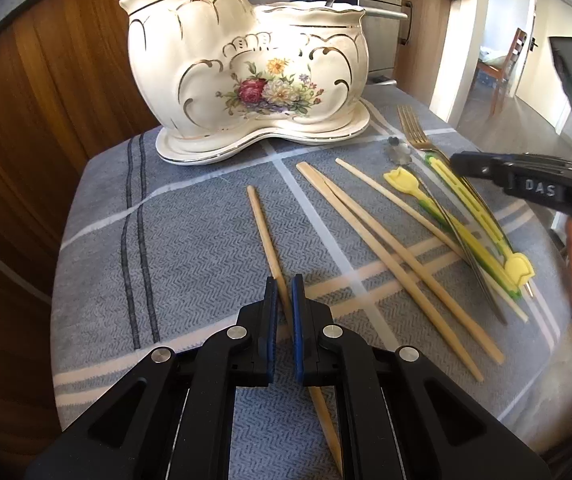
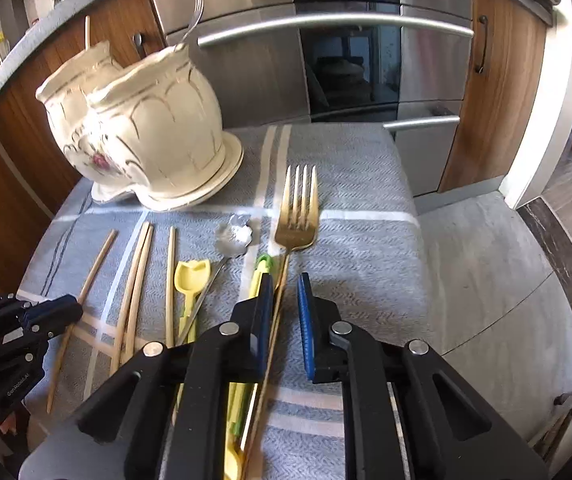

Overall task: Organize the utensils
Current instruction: 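Grasp another wooden chopstick with the left tool while the right tool grasps the gold fork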

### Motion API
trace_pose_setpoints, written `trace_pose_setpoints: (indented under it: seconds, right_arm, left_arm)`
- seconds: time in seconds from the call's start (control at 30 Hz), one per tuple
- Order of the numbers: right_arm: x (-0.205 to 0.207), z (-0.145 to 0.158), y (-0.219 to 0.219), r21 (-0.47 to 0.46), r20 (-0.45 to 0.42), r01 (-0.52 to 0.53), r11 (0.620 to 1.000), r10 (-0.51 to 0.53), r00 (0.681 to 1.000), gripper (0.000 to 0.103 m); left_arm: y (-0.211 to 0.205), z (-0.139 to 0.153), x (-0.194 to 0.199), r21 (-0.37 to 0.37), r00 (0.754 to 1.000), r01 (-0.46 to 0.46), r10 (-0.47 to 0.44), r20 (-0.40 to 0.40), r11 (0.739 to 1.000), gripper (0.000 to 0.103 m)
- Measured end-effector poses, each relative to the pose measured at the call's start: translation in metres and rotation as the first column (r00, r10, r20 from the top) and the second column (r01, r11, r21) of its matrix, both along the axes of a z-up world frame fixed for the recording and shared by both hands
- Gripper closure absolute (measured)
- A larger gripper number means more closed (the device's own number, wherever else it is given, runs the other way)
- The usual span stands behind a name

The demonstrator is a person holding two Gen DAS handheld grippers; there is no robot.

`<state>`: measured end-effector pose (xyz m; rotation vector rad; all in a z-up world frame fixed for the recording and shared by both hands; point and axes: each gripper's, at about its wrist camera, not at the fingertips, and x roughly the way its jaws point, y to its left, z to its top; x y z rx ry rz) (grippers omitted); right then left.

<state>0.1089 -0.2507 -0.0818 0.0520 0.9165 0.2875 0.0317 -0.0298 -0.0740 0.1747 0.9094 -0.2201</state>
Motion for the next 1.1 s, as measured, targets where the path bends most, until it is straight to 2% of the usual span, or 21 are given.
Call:
trace_pose_setpoints:
  seconds: [0.2,0.47,0.57,0.73,0.93,1.1]
  right_arm:
    - [0.009,-0.003,0.016,-0.097,-0.004,-0.009,0.995,0.008,1.0,0.094]
    - [0.011,-0.005,0.006,-0.026,-0.006,0.001,1.0,-0.001,1.0,0.097]
    - [0.009,-0.006,0.001,0.021,-0.008,0.006,1.0,-0.005,1.0,0.098]
    - [-0.007,0.004,-0.004,0.071,0.042,-0.004,0.997,0.001,0.999,0.098]
    - [-0.033,0.03,-0.018,0.131,0.155,-0.015,0.991,-0.005,0.988,0.098]
    - [-0.057,0.051,-0.025,0.143,0.252,-0.03,0.989,-0.007,0.968,0.098]
  left_arm:
    - [0.003,0.0,0.001,-0.009,1.0,0.003,-0.003,0.01,1.0,0.095]
    - [0.006,0.001,0.001,-0.013,1.0,-0.003,0.004,0.026,1.0,0.094]
    - [0.009,0.002,0.008,-0.031,1.0,-0.018,0.018,0.006,0.999,0.094]
    - [0.006,0.001,0.009,-0.009,0.999,-0.027,0.027,0.018,1.0,0.094]
    - [0.01,0.0,0.003,-0.034,0.998,-0.04,0.042,0.055,0.999,0.096]
    - [0.016,0.002,-0.005,-0.062,0.996,-0.029,0.033,0.078,0.998,0.098]
